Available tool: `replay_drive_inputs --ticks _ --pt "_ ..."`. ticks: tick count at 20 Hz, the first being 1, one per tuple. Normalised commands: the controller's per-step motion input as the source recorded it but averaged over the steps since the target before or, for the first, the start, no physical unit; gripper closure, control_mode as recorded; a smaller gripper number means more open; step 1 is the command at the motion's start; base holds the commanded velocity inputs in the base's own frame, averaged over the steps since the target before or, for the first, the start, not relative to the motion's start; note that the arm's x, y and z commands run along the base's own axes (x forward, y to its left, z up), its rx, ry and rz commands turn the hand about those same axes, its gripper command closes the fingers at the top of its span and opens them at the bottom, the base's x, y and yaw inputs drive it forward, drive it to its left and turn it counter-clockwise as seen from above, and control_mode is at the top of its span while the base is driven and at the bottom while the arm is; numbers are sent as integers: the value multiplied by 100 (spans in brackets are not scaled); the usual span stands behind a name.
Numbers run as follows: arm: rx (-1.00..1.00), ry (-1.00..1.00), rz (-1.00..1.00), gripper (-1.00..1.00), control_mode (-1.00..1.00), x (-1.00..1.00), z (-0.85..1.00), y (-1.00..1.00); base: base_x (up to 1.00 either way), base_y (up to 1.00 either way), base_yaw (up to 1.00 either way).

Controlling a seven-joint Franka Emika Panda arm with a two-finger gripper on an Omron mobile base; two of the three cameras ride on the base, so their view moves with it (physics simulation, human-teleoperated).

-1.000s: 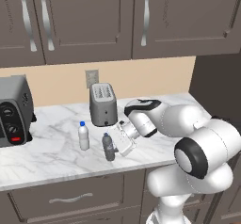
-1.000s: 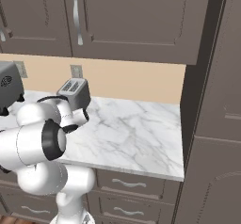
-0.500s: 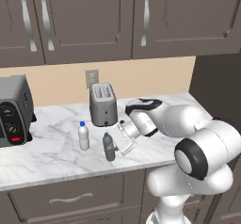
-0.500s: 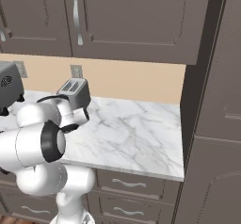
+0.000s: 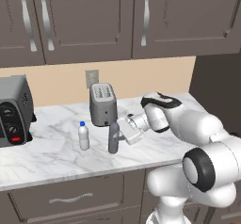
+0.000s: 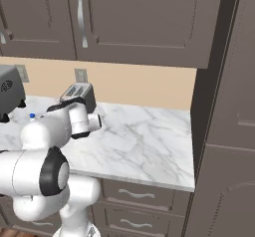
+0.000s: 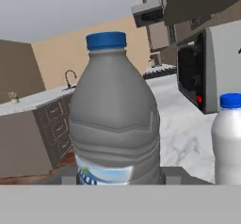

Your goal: Take the bottled waters from the counter and place them in the freezer to freeze. Close the freezer door after placing the bottles.

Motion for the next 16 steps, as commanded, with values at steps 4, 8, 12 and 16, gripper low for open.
replay_drive_inputs --ticks 4,8,12,16 --pt "12 0 -6 100 -100 -61 60 -19 0 0 0" --pt "1 -3 -8 100 -100 -69 44 -36 0 0 0" --pt "0 -2 -7 100 -100 -56 57 -42 0 0 0" --pt "-3 0 -11 100 -100 -7 54 -56 0 0 0"
